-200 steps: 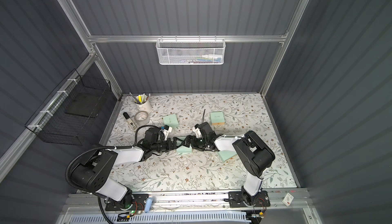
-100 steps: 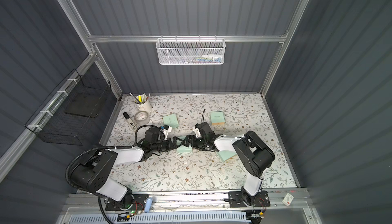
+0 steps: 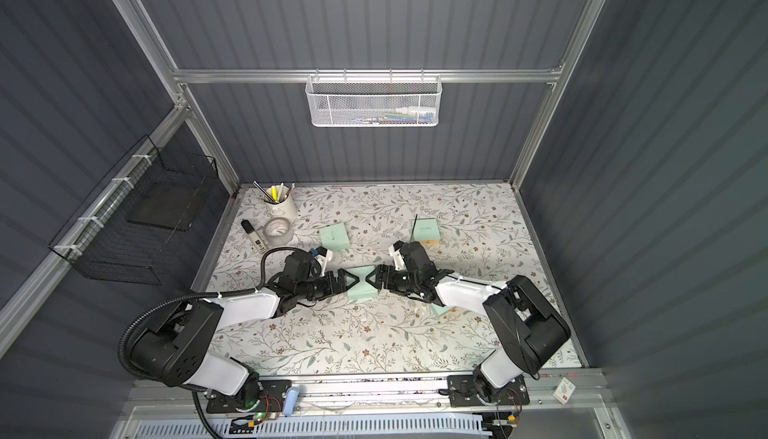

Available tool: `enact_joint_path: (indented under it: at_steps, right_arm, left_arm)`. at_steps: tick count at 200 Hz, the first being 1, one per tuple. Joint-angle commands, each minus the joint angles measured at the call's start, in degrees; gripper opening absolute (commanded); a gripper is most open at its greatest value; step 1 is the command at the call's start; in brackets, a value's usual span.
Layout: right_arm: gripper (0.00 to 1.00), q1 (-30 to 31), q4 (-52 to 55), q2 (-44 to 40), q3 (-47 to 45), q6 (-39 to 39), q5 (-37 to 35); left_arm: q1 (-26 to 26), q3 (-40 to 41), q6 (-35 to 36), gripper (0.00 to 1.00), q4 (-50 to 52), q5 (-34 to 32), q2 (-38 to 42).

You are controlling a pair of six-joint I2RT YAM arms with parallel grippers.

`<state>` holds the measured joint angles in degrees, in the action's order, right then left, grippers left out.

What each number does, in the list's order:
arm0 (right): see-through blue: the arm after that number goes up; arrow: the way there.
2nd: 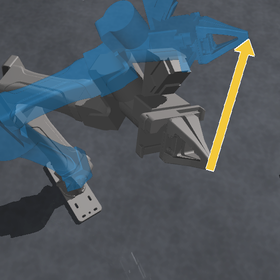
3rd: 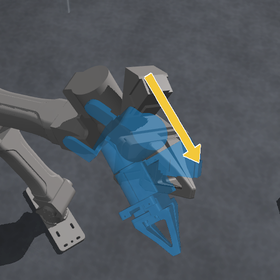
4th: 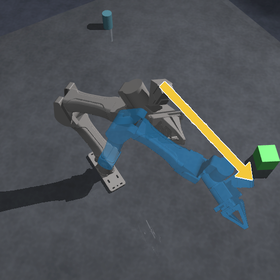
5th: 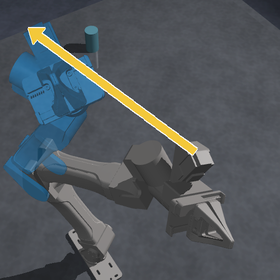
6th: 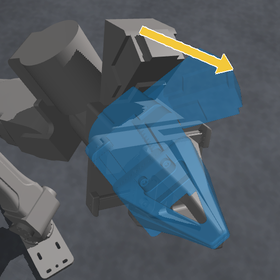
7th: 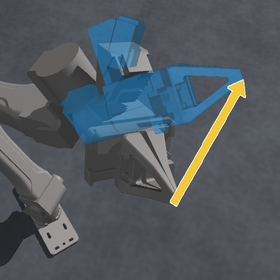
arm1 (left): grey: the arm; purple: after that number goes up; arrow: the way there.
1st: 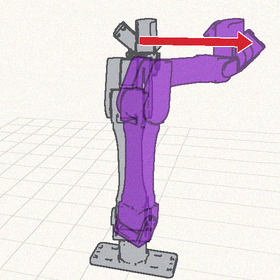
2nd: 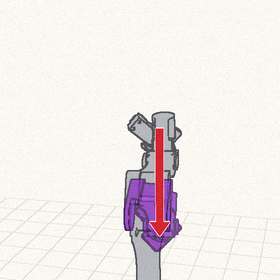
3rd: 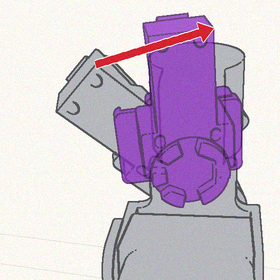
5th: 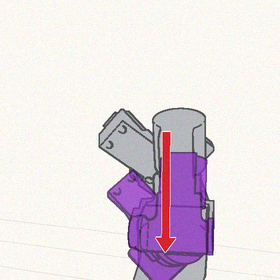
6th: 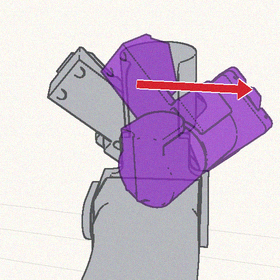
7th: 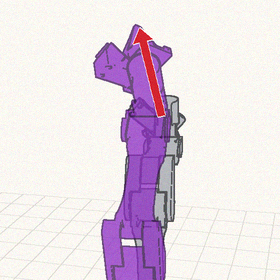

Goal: Take out the earrings from the drawer-style jewelry box
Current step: Close the drawer of the jewelry box.

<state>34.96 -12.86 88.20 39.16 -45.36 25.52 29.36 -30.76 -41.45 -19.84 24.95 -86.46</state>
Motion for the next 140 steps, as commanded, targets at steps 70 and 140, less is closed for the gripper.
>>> enact_joint_path:
  at_steps: [70, 140]
  right_arm:
    - [0.06, -3.41, 0.15, 7.32, 3.61, -1.66, -0.12]
    - [0.07, -3.33, -1.27, 13.40, 7.33, -2.91, 1.93]
  left_arm:
    - [-0.10, -2.51, -1.17, 1.00, -4.18, 5.57, -3.09]
    - [-0.05, -3.10, -0.56, 1.00, -4.52, 7.41, -4.53]
